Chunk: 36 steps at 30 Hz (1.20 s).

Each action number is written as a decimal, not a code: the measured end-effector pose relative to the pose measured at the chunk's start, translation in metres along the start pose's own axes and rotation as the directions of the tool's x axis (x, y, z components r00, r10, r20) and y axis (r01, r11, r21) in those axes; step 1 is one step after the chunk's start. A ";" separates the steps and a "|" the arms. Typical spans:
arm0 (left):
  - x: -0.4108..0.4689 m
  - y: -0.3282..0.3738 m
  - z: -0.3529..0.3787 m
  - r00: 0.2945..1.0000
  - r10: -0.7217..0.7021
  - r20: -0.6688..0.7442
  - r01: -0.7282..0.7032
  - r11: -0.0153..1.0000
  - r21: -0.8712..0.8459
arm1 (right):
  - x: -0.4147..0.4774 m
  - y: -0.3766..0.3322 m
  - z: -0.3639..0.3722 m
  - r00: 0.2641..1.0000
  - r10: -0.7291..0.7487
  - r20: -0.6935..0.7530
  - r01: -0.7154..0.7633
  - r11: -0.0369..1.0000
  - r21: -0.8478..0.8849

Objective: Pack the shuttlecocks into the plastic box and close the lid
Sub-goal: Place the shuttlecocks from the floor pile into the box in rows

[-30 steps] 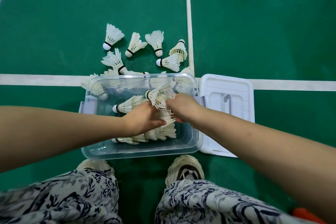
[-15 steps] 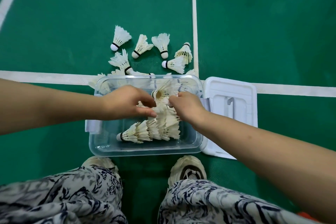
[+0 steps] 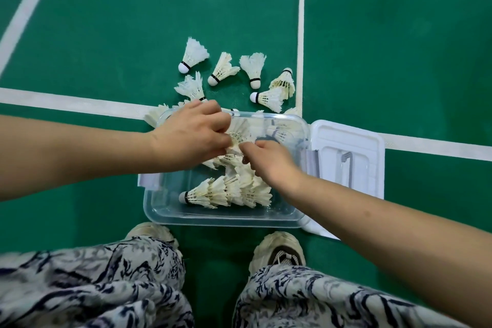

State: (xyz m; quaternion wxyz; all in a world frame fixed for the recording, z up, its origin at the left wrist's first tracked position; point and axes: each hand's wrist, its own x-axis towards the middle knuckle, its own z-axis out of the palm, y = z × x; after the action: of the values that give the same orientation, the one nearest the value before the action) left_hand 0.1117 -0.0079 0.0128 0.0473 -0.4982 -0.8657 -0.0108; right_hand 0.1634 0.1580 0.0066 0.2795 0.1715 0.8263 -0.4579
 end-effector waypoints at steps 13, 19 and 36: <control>-0.042 0.016 0.014 0.732 -0.570 0.373 0.680 0.585 -0.442 | 0.006 0.020 -0.007 0.987 -0.050 -0.152 0.083 0.973 0.215; -0.026 0.036 0.028 0.526 -0.580 0.622 0.830 0.191 -0.524 | 0.011 0.021 -0.006 0.989 -0.069 -0.134 0.100 0.966 0.239; -0.003 0.012 0.025 0.591 -0.339 0.732 0.757 0.545 -0.360 | 0.035 0.003 -0.046 0.953 -0.192 -0.233 0.248 0.939 0.239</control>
State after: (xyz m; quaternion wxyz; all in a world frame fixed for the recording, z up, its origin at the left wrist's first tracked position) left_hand 0.1218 -0.0032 -0.0125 -0.3998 -0.1421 -0.8898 -0.1680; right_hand 0.1232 0.2000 0.0021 0.1138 0.1599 0.7959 -0.5728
